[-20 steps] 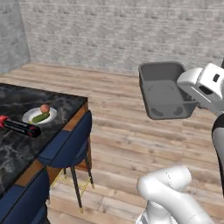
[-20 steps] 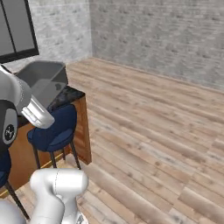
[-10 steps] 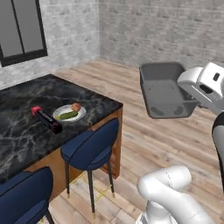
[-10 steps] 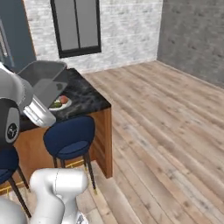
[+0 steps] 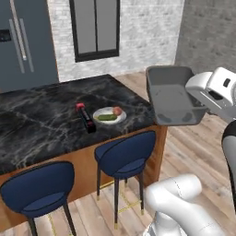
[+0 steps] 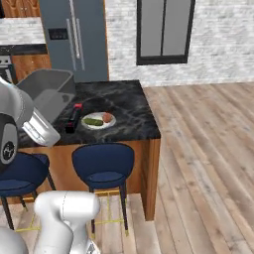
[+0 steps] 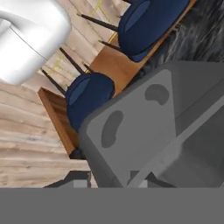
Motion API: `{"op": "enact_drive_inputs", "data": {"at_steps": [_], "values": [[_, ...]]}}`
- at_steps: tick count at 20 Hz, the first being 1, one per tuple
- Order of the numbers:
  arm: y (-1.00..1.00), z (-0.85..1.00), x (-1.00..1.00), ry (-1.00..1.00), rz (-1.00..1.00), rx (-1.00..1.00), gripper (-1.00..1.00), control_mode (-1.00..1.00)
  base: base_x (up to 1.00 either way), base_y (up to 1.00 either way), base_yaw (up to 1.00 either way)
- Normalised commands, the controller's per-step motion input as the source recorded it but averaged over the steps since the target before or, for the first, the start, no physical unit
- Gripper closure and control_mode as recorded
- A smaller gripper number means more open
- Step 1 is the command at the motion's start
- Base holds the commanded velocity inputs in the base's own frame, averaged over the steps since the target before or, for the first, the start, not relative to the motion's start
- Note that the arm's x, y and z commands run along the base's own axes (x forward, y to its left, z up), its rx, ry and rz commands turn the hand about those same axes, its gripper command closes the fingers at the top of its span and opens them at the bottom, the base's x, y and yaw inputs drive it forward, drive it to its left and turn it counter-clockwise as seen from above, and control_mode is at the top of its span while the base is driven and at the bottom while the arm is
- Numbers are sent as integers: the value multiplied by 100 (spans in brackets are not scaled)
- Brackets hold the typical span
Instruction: Retrieve the tupperware and aluminum foil from the cabinet and place them on the dining counter near the plate with cucumber and onion to prepare for storing leftovers.
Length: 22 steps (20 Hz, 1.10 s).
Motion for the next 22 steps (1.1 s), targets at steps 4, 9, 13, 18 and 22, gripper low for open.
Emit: {"op": "enact_drive_inputs", "data": {"at_steps": [4, 9, 13, 18, 22], "values": [[0, 0, 0, 0, 0, 0, 100, 100, 84, -59, 46], [0, 0, 0, 0, 0, 0, 100, 100, 44, -62, 35], [-69, 0, 3, 5, 14, 0, 100, -100, 0, -17, 7], [-96, -26, 86, 26, 18, -4, 100, -100, 0, 0, 0], [-58, -75, 100, 31, 11, -17, 100, -100, 0, 0, 0]]}}
